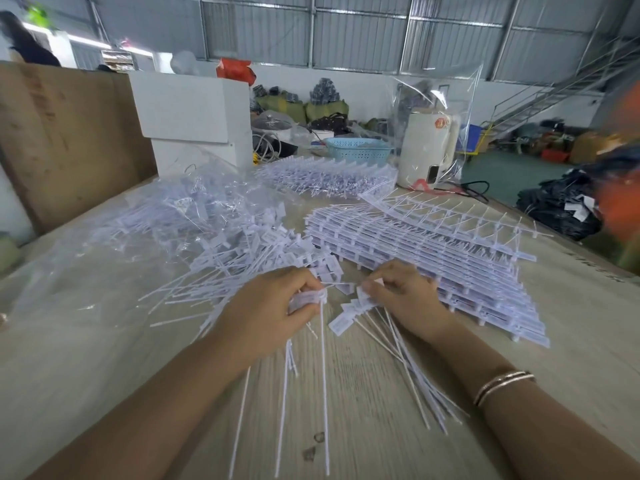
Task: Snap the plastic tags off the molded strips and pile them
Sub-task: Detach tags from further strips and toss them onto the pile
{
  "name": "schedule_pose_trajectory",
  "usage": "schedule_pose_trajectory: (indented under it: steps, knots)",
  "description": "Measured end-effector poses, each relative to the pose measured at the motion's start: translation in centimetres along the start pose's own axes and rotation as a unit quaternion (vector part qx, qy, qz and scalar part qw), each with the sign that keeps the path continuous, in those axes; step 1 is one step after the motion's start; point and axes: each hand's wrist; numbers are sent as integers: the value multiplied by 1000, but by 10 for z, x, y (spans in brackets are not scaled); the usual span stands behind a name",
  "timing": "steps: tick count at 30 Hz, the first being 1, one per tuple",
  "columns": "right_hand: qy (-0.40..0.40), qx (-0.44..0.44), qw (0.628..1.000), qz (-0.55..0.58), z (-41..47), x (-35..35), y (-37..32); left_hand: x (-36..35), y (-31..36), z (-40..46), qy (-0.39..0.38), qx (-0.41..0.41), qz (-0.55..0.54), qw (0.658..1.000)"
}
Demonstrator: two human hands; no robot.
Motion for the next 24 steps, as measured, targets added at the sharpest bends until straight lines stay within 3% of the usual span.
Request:
schedule_pose_trajectory:
  steps: [3, 7, 11, 13, 17, 20, 24]
  knots:
    - [3, -26, 999, -45, -2, -1, -6, -1, 2, 0, 0, -3, 10, 1000]
    - [99, 37, 994, 11, -8, -4, -24, -4, 7, 0, -8, 7, 18, 1000]
    - [4, 87, 996, -3, -14, -21, -45, -8, 17, -1, 5, -24, 33, 999]
    - [-21, 85, 994, 63, -12, -24, -44, -9, 20, -2, 0, -36, 35, 999]
    - [37, 35, 975, 217, -8, -16, -37, -6, 18, -5, -15, -38, 22, 999]
    - [61, 29, 973, 220, -9, -14, -31, -7, 16, -5, -8, -27, 29, 999]
    - [40, 84, 971, 220, -9, -16, -33, -9, 16, -3, 23, -17, 55, 998]
Point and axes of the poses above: each hand's wrist, its own z-axis towards the middle knuckle, its own x-axis out of the back of the hand, y = z × x, and after that the axes turned 6 degrees about x, right-handed
